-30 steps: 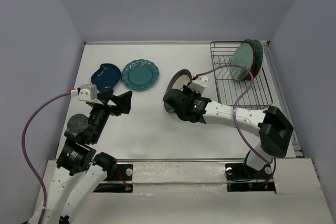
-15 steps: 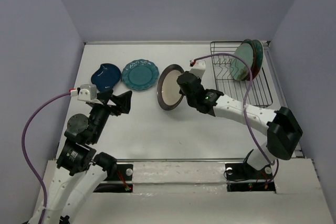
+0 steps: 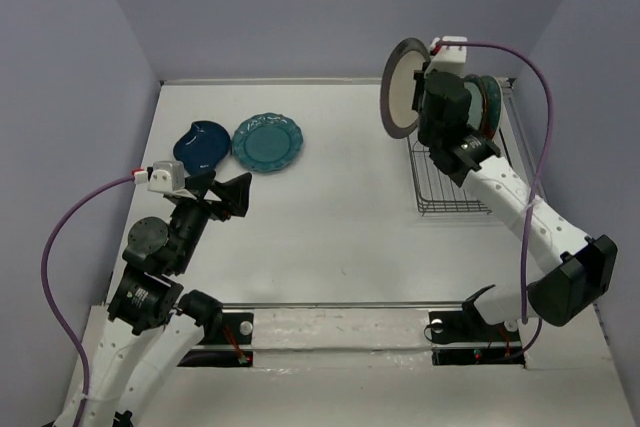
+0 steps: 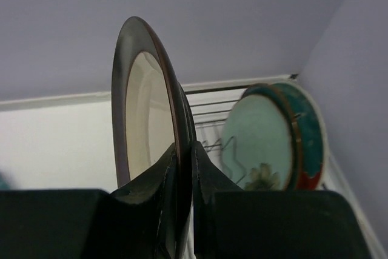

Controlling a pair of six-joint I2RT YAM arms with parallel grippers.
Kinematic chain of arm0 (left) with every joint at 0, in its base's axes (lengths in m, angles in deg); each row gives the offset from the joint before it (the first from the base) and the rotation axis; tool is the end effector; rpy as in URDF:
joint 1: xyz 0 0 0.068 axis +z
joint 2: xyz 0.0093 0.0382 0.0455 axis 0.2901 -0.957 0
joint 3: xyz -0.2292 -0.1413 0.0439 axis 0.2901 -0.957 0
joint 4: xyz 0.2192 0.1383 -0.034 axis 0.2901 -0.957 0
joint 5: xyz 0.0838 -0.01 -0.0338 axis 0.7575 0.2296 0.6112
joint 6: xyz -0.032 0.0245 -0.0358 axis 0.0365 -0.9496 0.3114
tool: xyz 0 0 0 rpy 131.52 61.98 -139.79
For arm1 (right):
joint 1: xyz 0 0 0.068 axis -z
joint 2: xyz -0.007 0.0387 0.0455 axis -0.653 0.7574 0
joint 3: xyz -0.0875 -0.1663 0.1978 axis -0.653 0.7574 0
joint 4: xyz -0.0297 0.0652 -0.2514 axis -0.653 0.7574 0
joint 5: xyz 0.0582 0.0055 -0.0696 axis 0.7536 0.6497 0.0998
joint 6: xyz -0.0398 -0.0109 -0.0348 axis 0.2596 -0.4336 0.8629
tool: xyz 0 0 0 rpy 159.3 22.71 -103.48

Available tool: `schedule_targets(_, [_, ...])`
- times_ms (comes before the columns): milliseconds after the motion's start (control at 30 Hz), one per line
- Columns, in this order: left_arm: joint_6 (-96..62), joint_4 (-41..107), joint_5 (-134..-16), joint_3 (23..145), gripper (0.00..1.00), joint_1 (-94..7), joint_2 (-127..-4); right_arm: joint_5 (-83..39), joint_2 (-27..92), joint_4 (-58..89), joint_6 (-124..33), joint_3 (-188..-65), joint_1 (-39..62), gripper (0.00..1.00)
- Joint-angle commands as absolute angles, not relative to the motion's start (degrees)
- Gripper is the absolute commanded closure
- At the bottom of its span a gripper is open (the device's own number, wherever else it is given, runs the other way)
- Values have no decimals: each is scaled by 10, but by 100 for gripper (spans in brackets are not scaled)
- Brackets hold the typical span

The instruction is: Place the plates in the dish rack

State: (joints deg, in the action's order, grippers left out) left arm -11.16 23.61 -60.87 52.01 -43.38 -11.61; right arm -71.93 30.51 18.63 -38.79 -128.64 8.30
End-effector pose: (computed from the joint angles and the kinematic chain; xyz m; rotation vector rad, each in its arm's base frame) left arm 0.0851 -0.0383 0.3671 0.0257 1.3905 -0.5659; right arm 0.2793 0.1494 0.4197 0.0979 1.6323 -0.1679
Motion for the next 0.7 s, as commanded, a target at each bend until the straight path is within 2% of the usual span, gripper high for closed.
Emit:
schedule_targets(0, [-113, 258, -616, 519, 1, -431, -112, -727, 287, 81, -249, -1354, 160, 93])
schedule_targets(333, [-115, 258, -615, 519, 1, -432, -112, -701, 395, 54, -126, -1418, 248, 93])
schedule_targets(667, [-115, 259, -619, 519, 1, -433, -116, -687, 461, 37, -109, -1420, 282, 93])
